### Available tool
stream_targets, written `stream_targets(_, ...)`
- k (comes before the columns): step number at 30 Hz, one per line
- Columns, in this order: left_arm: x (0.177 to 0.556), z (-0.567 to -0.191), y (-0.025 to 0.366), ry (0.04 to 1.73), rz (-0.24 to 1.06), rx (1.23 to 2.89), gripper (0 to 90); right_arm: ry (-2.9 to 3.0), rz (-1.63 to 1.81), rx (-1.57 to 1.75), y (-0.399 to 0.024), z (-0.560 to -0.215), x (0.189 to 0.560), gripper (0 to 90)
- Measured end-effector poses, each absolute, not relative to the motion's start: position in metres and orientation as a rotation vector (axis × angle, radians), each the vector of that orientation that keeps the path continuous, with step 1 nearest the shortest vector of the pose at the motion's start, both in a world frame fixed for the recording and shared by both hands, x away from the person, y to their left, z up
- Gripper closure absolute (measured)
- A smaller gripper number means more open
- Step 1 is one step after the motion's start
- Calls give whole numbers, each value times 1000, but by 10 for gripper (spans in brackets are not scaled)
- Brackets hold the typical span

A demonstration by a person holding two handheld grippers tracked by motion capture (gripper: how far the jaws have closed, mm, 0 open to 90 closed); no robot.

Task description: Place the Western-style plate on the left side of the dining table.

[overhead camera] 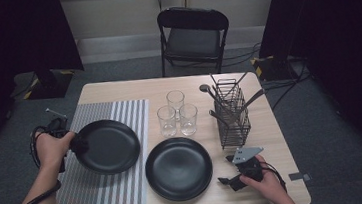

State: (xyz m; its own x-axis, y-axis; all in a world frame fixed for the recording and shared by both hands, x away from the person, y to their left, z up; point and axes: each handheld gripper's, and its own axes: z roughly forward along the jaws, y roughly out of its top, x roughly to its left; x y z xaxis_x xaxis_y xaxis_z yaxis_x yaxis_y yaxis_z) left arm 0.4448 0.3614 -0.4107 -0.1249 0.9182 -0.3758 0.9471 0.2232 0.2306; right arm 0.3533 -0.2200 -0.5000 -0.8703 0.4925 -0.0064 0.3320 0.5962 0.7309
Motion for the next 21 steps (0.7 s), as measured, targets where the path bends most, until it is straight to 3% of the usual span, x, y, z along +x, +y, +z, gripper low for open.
stream_targets(21,443,-418,368,2069,-77,1715,701,2616,1134,685,-220,-500,353,135)
